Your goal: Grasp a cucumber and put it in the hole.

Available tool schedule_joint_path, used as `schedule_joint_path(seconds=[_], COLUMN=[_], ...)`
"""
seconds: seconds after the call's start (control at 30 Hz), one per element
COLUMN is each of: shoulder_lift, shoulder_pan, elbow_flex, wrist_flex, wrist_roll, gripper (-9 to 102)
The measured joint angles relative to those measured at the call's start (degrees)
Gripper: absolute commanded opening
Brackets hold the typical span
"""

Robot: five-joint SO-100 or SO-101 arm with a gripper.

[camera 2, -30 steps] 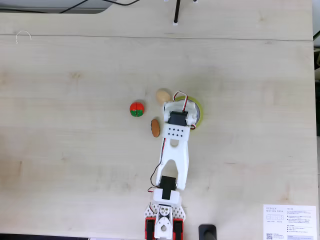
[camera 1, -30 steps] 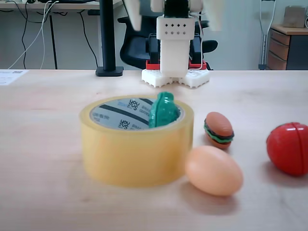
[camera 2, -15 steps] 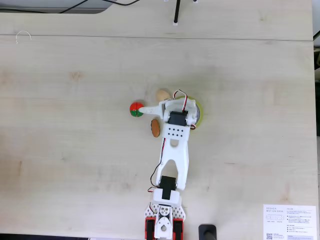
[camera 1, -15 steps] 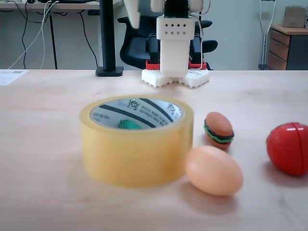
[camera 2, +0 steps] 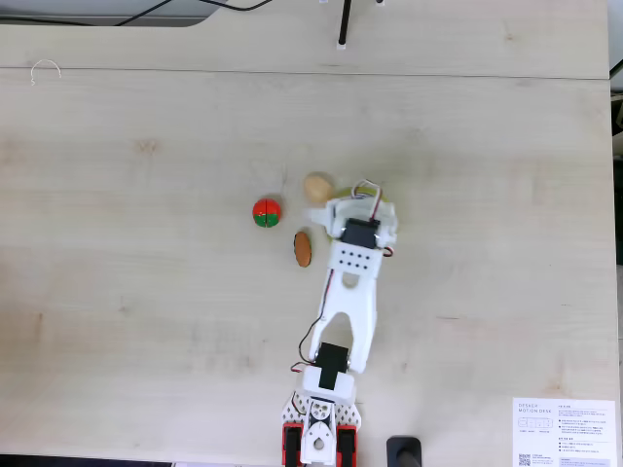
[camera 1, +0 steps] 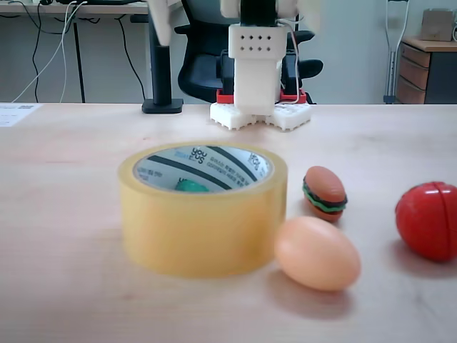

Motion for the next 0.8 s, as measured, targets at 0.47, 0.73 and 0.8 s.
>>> schedule_joint_path(seconds=[0.47, 0.73, 0.8], shoulder_lift=[23.73, 38.5, 41.48], shoulder_pan=[1.76, 1.76, 1.76], elbow_flex=[29.71, 49.66, 53.44], wrist_flex=[-5.45, -10.72, -11.6], wrist_roll=[0.0, 0.0, 0.0], gripper=[25, 20, 20])
